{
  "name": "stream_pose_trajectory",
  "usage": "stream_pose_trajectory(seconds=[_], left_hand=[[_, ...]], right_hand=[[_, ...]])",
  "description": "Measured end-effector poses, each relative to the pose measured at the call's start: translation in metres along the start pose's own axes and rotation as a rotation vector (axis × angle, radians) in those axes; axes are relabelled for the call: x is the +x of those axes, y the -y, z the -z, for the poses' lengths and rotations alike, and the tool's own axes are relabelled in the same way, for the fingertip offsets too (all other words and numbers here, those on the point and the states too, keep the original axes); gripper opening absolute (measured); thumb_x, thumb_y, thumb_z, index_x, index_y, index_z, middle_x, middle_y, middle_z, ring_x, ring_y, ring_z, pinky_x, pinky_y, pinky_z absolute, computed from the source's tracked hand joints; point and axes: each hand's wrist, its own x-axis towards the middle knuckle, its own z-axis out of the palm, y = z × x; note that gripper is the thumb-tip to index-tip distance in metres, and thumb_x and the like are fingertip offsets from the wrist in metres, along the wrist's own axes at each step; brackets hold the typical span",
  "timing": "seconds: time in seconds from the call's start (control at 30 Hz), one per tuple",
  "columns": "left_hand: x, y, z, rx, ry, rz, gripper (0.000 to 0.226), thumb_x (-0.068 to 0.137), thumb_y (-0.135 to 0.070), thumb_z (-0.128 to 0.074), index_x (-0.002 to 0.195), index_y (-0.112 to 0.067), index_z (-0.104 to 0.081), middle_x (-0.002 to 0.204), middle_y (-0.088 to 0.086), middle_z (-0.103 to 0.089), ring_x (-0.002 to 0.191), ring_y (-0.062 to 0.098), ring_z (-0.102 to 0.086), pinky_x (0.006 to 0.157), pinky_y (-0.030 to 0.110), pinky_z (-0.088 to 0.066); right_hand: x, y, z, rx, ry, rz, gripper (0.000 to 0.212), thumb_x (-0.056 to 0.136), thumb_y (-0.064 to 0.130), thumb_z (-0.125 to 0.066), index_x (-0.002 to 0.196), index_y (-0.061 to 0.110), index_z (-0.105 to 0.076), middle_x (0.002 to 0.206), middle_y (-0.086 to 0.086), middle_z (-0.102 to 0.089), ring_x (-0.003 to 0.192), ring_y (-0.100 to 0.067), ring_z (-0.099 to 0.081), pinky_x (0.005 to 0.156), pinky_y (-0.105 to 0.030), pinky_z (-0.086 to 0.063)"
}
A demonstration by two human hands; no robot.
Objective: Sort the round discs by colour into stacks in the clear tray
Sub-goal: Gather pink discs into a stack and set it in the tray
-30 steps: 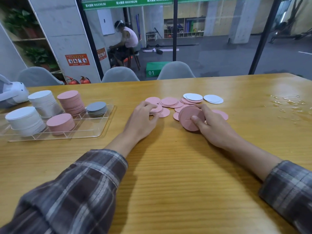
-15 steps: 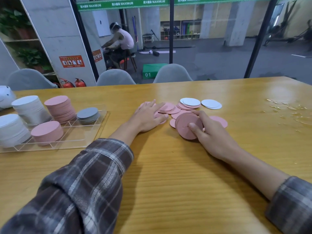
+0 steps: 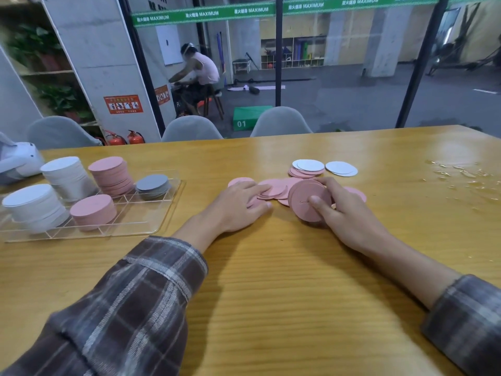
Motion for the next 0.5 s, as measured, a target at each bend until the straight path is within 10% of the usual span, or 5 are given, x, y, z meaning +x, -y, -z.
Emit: stream_pose_trajectory(seconds=[0.17,0.4,0.5], left_hand=[[-0.037,-0.017,0.005,-0.002,0.01,-0.033,0.052,0.102,-0.05,-0.055,0.152,-0.037,-0.049,0.157,-0.01,-0.045,0.147,0.009,-0.034,0.111,0.02,-0.024],[-0.059,-0.03,0.007,-0.037,-0.109,-0.035,0.021,0.103,-0.038,-0.058,0.113,-0.03,-0.074,0.104,-0.01,-0.07,0.096,0.01,-0.058,0.12,0.053,-0.027],[-0.058,-0.026,0.009,-0.081,-0.14,-0.071,0.019,0.097,-0.044,-0.065,0.101,-0.029,-0.074,0.091,-0.009,-0.072,0.083,0.012,-0.062,0.101,0.045,-0.048]], right_hand=[[-0.003,0.002,0.001,0.029,-0.026,-0.002,0.025,0.104,0.03,-0.054,0.129,0.028,-0.055,0.1,0.017,-0.064,0.095,-0.004,-0.059,0.073,-0.003,-0.039],[-0.004,0.001,0.002,0.064,-0.049,-0.022,0.022,0.104,0.03,-0.054,0.126,0.028,-0.057,0.104,0.02,-0.065,0.097,0.004,-0.058,0.074,-0.01,-0.04],[-0.004,0.001,0.0,0.13,-0.051,-0.033,0.02,0.103,0.03,-0.054,0.124,0.03,-0.057,0.104,0.014,-0.067,0.088,-0.003,-0.063,0.073,-0.025,-0.045]])
